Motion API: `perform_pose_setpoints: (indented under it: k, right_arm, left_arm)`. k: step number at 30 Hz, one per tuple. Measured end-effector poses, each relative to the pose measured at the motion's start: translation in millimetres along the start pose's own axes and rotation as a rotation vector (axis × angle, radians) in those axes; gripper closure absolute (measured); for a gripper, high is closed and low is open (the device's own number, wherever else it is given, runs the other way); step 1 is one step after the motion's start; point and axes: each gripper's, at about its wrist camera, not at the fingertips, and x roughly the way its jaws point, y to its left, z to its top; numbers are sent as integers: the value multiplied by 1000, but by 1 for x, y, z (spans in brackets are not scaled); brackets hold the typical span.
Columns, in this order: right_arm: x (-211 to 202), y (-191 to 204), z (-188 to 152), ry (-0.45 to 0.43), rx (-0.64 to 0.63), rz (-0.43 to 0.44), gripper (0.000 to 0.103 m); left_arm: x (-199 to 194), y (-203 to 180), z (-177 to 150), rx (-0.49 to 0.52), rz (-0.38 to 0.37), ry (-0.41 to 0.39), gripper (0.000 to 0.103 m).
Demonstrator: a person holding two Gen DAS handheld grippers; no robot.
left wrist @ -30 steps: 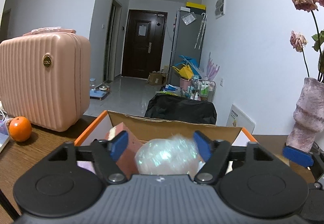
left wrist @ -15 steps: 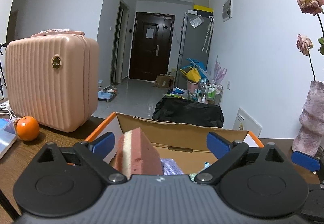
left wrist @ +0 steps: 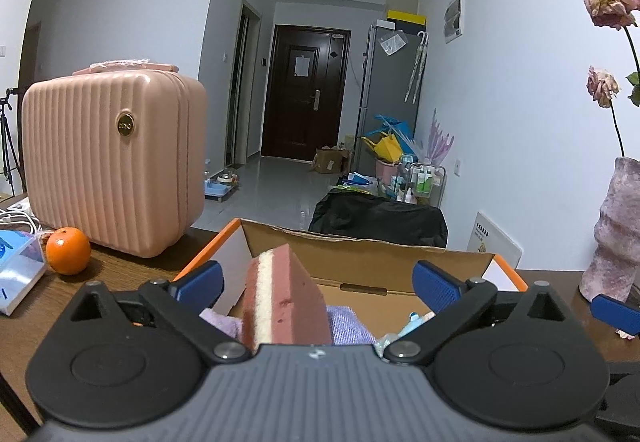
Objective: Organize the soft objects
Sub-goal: 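Withdraw both tools from the box toward the remaining items on the table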
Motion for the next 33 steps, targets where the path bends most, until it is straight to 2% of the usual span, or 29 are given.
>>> perform_pose_setpoints:
  k: [19, 33]
  right_arm:
    - [-58, 10, -15, 8, 7, -27, 0]
    - [-108, 23, -34, 38, 17, -29, 0]
  left_arm:
    - [-42, 16, -11, 8, -8, 1, 0]
    - [-88, 39, -28, 24, -2, 17, 0]
